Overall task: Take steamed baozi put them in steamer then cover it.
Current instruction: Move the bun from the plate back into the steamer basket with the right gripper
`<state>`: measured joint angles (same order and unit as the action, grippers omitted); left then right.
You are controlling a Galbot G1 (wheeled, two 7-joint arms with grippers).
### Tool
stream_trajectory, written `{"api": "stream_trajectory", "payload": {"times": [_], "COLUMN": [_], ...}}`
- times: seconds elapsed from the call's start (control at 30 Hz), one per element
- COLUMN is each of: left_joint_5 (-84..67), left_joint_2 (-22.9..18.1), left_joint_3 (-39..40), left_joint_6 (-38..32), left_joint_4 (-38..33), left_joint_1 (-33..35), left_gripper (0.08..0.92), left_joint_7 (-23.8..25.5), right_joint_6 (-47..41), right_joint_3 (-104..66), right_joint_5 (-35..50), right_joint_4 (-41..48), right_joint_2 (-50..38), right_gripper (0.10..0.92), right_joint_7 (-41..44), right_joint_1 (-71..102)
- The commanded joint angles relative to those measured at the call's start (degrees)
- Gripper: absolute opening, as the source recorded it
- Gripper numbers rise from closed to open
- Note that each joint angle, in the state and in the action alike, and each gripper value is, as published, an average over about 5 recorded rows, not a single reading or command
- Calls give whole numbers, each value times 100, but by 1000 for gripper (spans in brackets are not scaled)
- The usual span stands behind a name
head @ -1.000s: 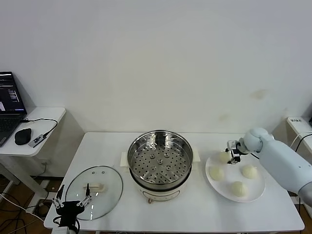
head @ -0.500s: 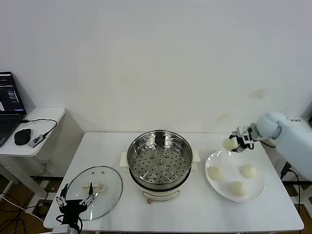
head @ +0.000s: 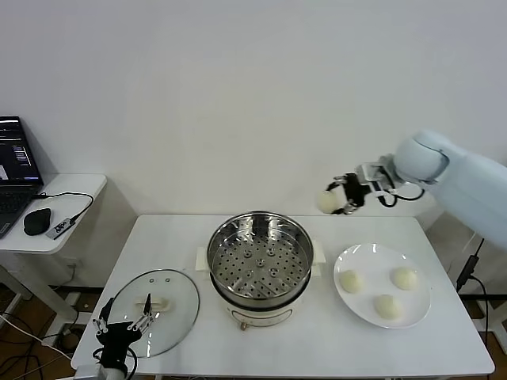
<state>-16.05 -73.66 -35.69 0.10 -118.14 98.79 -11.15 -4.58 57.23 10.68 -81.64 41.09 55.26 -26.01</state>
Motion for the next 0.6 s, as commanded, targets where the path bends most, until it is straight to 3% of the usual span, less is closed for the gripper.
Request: {"api": "stream_trajectory", "payload": {"times": [0.03, 0.3, 0.6], "left_joint_5": [-349, -276, -245], "left_joint_2": [10, -20, -85], "left_joint_3": [-48, -124, -166], "left_joint_6": [-183, -178, -161], "left_joint_4": [8, -61, -92], "left_joint_1": [-8, 28, 22], "left_gripper": [823, 823, 823], "left_joint_7": [113, 89, 43], "right_joint_6": [363, 1031, 1785], "right_joint_3": [1254, 1865, 2084], "right_joint_5": [687, -77, -1515], "right_joint_4": [-182, 365, 885], "right_joint_2": [1253, 2424, 2914], "right_gripper": [619, 619, 619], "right_joint_7": [-187, -291, -373], "right_joint_1": [-969, -854, -511]}}
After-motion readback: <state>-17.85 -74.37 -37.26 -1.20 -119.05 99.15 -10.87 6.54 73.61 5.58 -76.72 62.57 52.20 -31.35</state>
